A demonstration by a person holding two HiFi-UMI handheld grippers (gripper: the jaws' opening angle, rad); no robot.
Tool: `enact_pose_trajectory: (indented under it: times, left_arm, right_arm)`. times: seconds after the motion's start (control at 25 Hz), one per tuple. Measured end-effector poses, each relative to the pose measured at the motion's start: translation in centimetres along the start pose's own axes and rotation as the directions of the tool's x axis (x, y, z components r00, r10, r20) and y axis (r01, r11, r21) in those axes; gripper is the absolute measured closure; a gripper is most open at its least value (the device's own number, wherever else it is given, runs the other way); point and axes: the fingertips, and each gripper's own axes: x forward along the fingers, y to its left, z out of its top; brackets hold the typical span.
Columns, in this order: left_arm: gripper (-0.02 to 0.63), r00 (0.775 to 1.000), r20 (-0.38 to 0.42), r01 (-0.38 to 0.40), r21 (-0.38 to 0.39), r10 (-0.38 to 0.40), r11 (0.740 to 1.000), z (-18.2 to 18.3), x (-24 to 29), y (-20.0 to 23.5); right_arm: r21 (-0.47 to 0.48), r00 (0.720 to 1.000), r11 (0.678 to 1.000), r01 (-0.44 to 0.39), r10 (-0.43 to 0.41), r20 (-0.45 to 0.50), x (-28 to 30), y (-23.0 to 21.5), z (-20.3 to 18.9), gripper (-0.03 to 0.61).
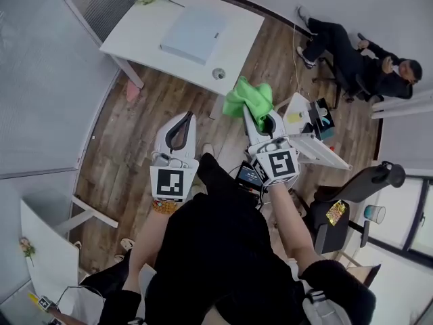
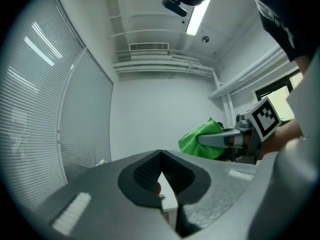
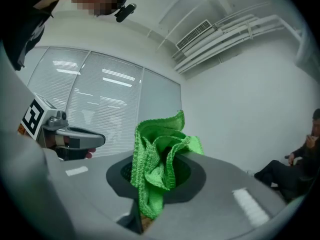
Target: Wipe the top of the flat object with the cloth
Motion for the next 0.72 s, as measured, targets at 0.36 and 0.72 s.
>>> enact_pose_trajectory:
  times: [0.36,0.72]
  left_arm:
    - [0.614,0.997,-0.075,0.033,0.045,-0.030,0.998,-1.6,9.1,1.4]
    - [0.614,0.985,-0.165,0.049,0.019,-0.045,0.999,-4.8,14.7,3.4]
  right_arm:
    - [0.050,0.993,0.995,-0.085,0.089,-0.079,7.7,-6.6,-3.6,0.503]
    - [0.082,0.986,0.991,-0.108,0.117,-0.116,12.6,-10.0,-5.2,0.502]
